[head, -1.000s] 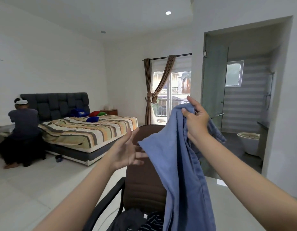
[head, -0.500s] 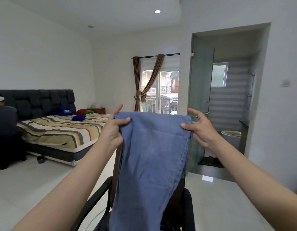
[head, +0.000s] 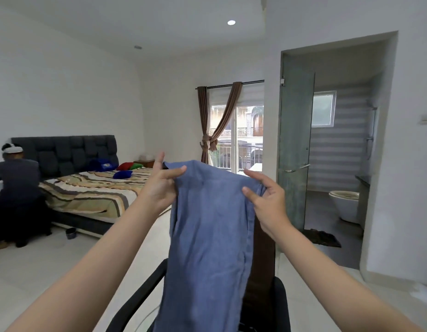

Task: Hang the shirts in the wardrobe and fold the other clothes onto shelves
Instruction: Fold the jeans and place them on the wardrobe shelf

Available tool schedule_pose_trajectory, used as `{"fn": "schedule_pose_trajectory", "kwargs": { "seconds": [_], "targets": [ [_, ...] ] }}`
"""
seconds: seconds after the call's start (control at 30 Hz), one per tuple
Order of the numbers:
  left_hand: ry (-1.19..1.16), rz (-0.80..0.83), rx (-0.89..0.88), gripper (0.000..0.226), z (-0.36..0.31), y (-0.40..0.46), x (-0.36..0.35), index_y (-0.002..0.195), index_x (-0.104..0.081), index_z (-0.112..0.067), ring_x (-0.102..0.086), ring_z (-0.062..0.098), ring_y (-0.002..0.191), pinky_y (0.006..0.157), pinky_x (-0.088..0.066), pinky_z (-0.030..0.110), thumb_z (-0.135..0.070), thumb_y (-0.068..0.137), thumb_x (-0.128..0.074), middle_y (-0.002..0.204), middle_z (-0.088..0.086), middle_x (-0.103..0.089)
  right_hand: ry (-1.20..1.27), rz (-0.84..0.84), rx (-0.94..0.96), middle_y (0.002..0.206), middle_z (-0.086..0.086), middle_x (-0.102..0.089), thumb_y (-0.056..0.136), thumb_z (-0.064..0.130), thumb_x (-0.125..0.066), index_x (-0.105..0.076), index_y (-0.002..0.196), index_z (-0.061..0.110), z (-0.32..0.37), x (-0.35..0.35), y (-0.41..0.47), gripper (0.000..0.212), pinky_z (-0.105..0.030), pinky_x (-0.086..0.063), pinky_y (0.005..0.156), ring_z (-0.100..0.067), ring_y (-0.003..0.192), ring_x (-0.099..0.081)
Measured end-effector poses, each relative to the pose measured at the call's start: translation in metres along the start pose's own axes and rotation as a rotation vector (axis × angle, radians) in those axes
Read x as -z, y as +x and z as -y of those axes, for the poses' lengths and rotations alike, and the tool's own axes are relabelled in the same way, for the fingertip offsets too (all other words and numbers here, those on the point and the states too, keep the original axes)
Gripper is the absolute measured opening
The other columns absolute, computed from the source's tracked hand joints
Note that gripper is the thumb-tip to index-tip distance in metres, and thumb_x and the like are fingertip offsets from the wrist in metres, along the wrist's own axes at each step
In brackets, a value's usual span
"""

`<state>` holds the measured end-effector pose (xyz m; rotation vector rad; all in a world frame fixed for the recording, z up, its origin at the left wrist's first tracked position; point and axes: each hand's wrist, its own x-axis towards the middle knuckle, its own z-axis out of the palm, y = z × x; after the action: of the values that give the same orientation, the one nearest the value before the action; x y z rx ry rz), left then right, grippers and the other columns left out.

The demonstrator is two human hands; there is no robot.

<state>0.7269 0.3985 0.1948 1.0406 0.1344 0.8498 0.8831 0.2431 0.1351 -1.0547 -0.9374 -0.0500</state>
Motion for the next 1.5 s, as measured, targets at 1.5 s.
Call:
{"fn": "schedule_pose_trajectory", "kwargs": {
  "seconds": [1.5],
  "targets": [
    [0.562,0.014,-0.113,0.042,0.013,-0.001,0.037,0.101,-0.072,-0.014,-0.054,0.028,0.117,0.100,-0.046,0.040,0.018,0.077,-0.056,0.116,0.000,-0.064,-0.006,0.373,-0.038,0.116,-0.004,-0.059,0.066,-0.008,-0.078,-0.061,0.112,0.022,-0.013,0.030,0.022,0.057,-0.022,-0.051,0.081,-0.012,0.101,-0.060]
  ]
}}
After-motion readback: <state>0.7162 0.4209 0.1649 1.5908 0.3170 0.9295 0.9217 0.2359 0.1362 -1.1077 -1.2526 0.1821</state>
